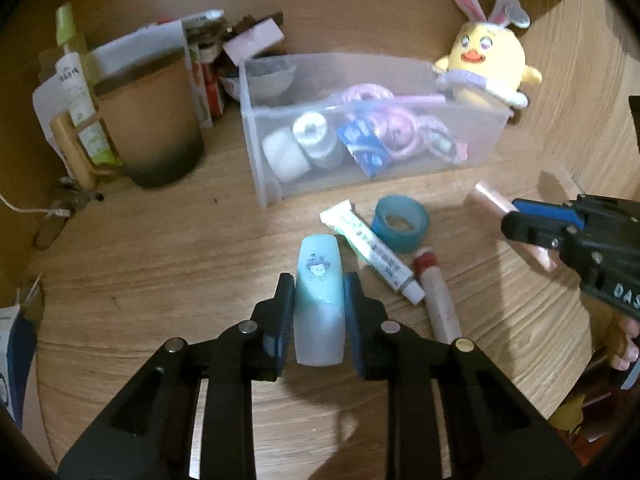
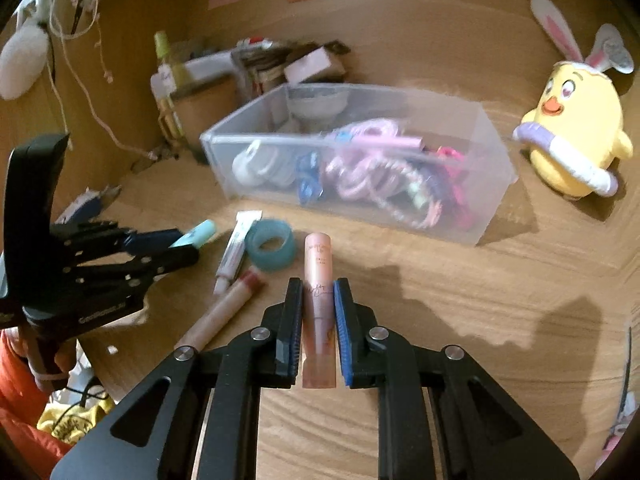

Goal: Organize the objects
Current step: 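Carry the mint tube and lip gloss into the clear box and open both tools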

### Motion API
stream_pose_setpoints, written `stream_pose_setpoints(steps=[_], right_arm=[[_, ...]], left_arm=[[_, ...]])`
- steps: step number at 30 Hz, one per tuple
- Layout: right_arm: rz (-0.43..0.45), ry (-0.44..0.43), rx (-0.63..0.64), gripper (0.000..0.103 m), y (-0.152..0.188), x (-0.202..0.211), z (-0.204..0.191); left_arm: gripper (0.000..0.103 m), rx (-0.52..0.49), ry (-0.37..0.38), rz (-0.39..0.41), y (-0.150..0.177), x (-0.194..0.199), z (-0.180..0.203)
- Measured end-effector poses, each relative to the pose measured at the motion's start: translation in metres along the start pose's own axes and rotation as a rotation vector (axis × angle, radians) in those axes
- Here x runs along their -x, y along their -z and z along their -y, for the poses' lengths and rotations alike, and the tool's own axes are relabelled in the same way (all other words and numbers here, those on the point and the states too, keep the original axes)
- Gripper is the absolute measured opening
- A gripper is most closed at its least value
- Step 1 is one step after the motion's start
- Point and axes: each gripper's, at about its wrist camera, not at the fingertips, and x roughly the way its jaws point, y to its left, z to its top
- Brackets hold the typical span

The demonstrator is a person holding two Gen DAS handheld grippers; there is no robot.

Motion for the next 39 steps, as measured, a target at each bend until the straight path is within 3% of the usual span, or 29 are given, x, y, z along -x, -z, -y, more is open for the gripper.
stream_pose_setpoints(steps=[14,21,33,39], right_arm=[[0.188,0.072,-0.036,0.014,-0.051,0.038,0.030],[0.239,0.085,-0.039,0.014,-0.080,0.037,0.042],[0.148,0.175,-0.004,0.014,-0.109,-0.012,0.061],[0.064,0.161,-0.034,0.014,-0.108,-0.044,0.076]], left_arm=[[0.024,0.004,0.017,0.191,-0.055,0.044,0.003],[0.025,0.018,0.051,0.213,-0.083,0.042,-0.001],[0.024,0.029,0.037,0.142,-0.120,-0.005,-0.008],[0.024,0.020,0.058,0.092,-0.127,-0.028,-0.006]])
